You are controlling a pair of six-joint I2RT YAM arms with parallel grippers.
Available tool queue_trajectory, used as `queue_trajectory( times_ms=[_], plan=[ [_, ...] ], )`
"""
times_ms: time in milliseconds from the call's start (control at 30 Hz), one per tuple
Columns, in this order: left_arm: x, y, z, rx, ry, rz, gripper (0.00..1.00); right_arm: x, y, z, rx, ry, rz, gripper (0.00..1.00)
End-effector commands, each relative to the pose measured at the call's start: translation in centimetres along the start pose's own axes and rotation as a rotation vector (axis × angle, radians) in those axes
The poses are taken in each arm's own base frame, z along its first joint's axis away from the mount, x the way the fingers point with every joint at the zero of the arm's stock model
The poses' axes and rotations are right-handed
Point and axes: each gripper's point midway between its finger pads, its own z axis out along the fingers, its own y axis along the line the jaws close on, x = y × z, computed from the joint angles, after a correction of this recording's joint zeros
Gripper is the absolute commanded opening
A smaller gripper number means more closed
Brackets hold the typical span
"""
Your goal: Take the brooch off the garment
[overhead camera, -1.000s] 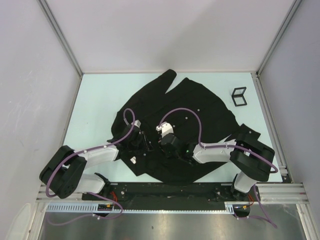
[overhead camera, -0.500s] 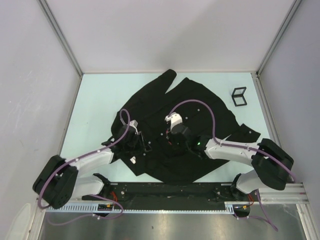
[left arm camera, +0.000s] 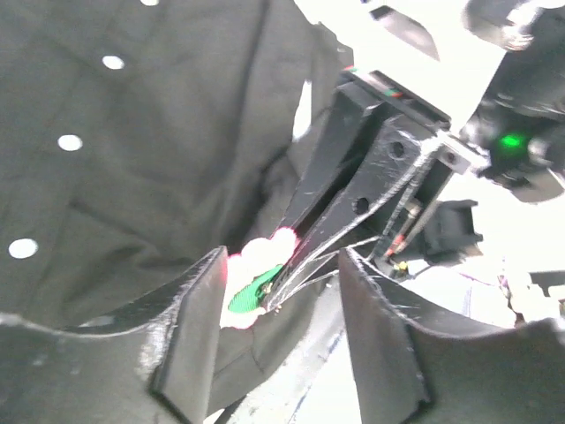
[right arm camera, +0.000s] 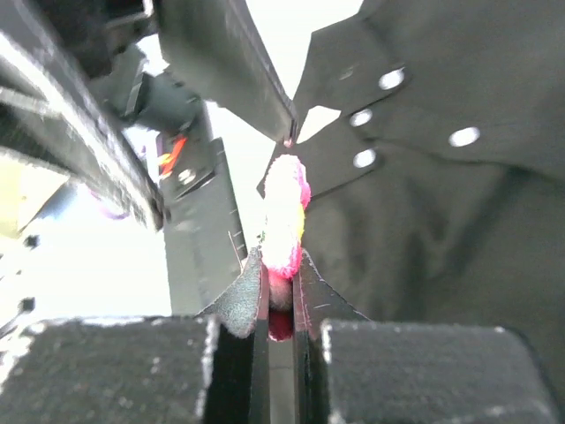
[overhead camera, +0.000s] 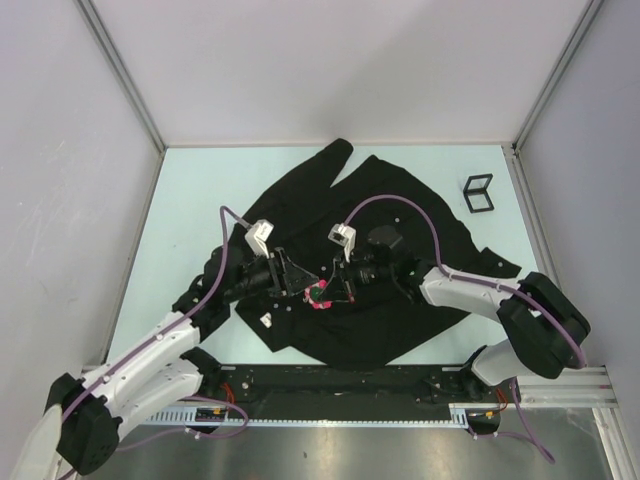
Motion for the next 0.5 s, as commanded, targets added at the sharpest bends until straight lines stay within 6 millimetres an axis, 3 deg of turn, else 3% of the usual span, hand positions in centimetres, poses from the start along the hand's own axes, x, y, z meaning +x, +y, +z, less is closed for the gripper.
queue_trajectory(
  times_ms=[0, 200, 467],
  plan=[
    [-0.4, -2.6, -1.2, 0.139, -0.045, 0.028, 0.57, -0.5, 3.5, -1.5, -0.190, -0.032, -0.051, 0.02],
    [-0.7, -2.8, -2.1, 0.146, -0.085, 0.040, 0.68, -0.3, 4.2, -2.5, -0.232, -0.045, -0.051, 0.00],
    [2.4, -3.7, -2.0, 0.298, 0.011, 0.019, 0.69, -2.0, 4.7, -3.7, -0.243, -0.123, -0.008, 0.00]
  ],
)
